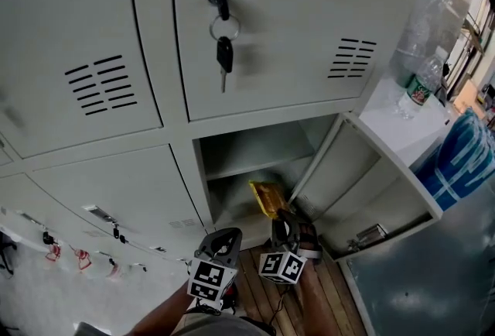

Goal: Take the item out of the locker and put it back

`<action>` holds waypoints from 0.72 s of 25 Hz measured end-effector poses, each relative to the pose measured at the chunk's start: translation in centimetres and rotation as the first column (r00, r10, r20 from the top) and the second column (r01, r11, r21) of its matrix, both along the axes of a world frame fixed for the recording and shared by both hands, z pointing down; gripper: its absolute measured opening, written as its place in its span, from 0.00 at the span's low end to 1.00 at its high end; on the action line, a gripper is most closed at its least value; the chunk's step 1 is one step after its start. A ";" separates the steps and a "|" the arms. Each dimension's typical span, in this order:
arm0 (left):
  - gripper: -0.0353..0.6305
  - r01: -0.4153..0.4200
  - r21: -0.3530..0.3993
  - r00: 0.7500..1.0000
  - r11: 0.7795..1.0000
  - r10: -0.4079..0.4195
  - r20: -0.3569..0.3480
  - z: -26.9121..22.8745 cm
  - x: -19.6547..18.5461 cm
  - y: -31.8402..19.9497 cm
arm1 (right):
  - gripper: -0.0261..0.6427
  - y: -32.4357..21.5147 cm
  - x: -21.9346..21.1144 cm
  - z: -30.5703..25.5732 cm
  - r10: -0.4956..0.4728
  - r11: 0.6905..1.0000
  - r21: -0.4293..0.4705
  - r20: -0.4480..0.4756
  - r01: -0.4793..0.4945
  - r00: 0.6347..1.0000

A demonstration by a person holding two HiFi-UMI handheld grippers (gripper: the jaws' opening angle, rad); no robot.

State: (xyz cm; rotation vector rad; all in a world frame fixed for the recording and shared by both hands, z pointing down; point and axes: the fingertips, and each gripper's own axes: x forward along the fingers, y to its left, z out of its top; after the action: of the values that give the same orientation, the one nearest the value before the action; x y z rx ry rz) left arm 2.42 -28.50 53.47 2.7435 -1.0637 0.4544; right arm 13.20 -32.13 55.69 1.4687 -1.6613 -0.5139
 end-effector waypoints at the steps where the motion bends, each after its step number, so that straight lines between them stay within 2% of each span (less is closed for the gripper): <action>1: 0.09 0.003 0.004 1.000 1.000 -0.003 0.000 -0.1 0.0 0.1 | 0.12 0.4 0.2 -0.9 0.008 1.000 0.017 0.037 -0.009 0.999; 6: 0.09 0.013 0.028 1.000 1.000 -0.013 -0.012 -1.3 0.1 0.9 | 0.12 3.0 0.6 -4.8 0.023 0.993 0.106 0.189 -0.044 0.982; 9: 0.09 0.020 0.040 1.000 0.999 -0.019 -0.018 -1.9 0.3 1.6 | 0.12 5.2 0.7 -6.7 0.019 0.986 0.152 0.296 -0.067 0.955; 14: 0.09 0.040 0.057 0.999 0.998 -0.039 -0.026 -2.4 0.2 3.5 | 0.12 8.9 0.7 -7.9 -0.002 0.977 0.190 0.473 -0.100 0.881; 18: 0.09 0.054 0.061 0.998 0.997 -0.053 -0.022 -2.7 0.2 5.6 | 0.12 11.9 0.8 -8.0 -0.014 0.976 0.186 0.576 -0.114 0.817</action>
State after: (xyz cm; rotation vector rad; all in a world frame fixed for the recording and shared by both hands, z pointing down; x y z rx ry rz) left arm 2.59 -22.87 50.82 2.7581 -1.1617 0.3912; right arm 13.97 -20.20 47.69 1.9607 -2.0695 -0.2227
